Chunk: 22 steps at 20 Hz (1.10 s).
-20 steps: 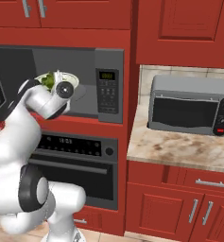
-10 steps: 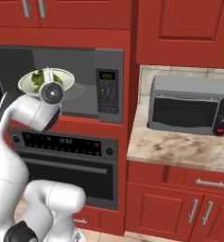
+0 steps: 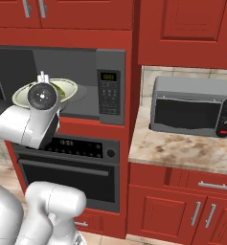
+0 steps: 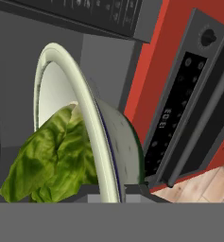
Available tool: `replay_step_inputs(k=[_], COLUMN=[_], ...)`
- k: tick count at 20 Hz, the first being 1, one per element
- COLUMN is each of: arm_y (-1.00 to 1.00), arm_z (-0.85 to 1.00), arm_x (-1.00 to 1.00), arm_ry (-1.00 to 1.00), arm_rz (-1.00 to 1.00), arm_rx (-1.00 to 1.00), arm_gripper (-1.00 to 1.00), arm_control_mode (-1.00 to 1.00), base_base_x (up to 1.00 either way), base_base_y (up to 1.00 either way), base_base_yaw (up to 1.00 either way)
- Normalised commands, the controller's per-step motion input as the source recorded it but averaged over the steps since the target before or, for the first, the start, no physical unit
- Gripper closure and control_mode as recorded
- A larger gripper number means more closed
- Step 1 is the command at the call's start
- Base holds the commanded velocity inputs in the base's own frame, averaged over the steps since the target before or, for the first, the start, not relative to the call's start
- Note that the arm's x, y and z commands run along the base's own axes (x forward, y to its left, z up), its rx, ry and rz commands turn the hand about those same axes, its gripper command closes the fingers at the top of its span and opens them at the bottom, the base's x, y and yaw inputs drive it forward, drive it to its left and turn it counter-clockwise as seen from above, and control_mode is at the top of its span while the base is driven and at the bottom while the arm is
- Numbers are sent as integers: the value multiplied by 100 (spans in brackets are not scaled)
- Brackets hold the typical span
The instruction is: The microwave is finished heating the shrimp and lettuce. Take the bowl containing the food and place it on the dining counter.
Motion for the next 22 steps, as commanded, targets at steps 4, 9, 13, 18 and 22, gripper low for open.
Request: replay_step_inputs(k=[4, 9, 13, 18, 22], arm_y=[-11, 3, 0, 0, -14], arm_z=[-2, 0, 0, 0, 0], arm_x=[-88, -2, 0, 0, 0], arm_ry=[6, 2, 0, 0, 0], arm_rz=[3, 1, 0, 0, 0], arm_rx=[-14, -2, 0, 0, 0], arm_gripper=[100, 100, 100, 100, 100], arm_control_mode=[-100, -100, -100, -100, 100], base_base_x=[0, 0, 0, 0, 0], base_base_y=[0, 0, 0, 0, -16], base_base_yaw=[0, 0, 0, 0, 1])
